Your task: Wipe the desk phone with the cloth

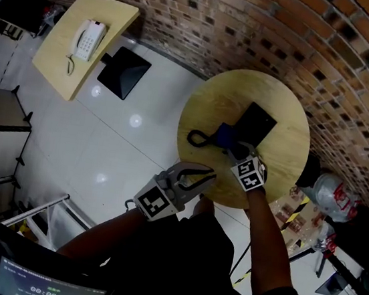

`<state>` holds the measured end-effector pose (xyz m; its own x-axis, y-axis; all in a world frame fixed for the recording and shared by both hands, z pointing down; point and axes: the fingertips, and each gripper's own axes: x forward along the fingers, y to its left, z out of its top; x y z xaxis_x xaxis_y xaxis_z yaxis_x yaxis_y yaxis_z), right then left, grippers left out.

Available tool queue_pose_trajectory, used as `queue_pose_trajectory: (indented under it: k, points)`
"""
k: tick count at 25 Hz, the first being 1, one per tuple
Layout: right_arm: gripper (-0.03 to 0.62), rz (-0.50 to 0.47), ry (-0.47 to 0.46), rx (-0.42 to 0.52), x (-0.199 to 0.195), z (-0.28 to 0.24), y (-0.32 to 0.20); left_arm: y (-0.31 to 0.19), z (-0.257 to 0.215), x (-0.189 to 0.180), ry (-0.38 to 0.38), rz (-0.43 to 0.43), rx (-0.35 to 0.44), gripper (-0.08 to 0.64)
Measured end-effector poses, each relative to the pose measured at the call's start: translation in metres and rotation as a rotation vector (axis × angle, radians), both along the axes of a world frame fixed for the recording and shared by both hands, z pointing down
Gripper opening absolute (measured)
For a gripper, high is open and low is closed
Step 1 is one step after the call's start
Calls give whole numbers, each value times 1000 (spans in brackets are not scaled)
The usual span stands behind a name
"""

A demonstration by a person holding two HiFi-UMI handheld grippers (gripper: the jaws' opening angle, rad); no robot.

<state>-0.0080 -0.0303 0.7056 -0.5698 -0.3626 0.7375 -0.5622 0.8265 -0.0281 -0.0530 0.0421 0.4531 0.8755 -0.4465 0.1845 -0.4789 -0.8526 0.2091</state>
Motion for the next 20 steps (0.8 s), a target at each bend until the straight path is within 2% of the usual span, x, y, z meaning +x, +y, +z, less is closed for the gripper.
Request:
queue_pose_trajectory:
  k: [5,11,15,20]
  points:
    - [98,109,-29,52,29,-24,-16,-2,-9,6,12,32,26,18]
    - [98,328,-51,90,105,-42,-38,-2,-11,29,24,93,19,18]
    - [98,470,-33,69,170,-28,-38,0,-9,46,16,130,7,18]
    - [98,580,4,14,227,1,-26,-1,0,62,8,156,-8,18]
